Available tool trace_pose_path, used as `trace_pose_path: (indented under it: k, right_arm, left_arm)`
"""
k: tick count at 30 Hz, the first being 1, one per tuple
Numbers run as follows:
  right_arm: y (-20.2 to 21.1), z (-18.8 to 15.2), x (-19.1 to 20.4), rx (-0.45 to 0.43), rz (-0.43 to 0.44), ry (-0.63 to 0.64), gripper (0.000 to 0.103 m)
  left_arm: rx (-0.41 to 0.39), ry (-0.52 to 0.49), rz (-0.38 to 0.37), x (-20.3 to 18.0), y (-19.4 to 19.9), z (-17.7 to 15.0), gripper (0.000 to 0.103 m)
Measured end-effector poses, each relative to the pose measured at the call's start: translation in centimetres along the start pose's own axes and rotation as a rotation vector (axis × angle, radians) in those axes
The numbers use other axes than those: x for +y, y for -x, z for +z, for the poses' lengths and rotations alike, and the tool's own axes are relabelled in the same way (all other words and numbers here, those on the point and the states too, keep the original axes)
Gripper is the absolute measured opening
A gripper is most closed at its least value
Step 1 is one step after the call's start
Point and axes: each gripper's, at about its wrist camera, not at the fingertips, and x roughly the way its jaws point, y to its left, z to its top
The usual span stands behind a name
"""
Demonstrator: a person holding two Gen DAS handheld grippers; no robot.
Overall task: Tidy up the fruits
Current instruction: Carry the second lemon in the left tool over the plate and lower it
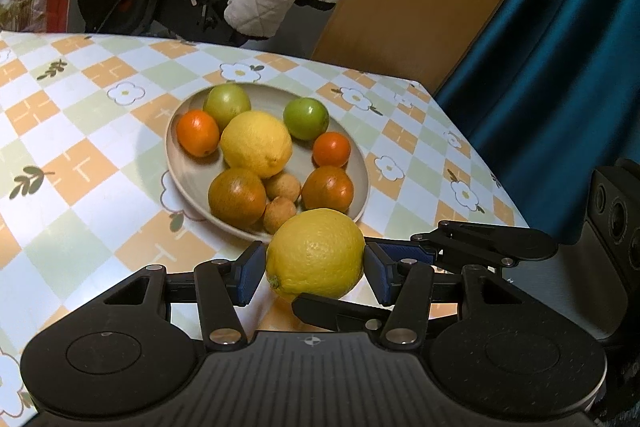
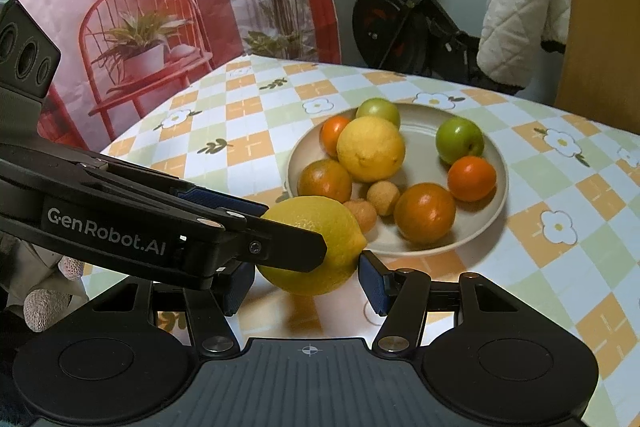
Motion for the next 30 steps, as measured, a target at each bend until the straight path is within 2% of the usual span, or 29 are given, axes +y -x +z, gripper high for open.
trace_pose_path:
  k: [9,17,24,30]
  right_arm:
    - [1.0,1.4,-1.0,-0.042,-0.027,0.024,0.053]
    - [1.4,3.6,-3.0,-0.094,-0.068,0.039,0.053]
    - [0.1,5.6,-5.5,-0.105,-0.092,0.04,0.053]
    - [-1.8,6.4,-7.3,-0.082,-0.098,0.032,0.053]
  left_arm:
    - [-0.024,-0.049,0.012,-1.5,-0.1,1.9,0.056]
    - [-0.046,-0.076,-0.001,-2.7,-1.6,5.1,0.056]
    - [-0.04,-0.085,0.01,-2.8,-4.0,7.7,0.056]
    - [-0.016,-0.077,0.031,-2.4,-6.1,8.7,0.056]
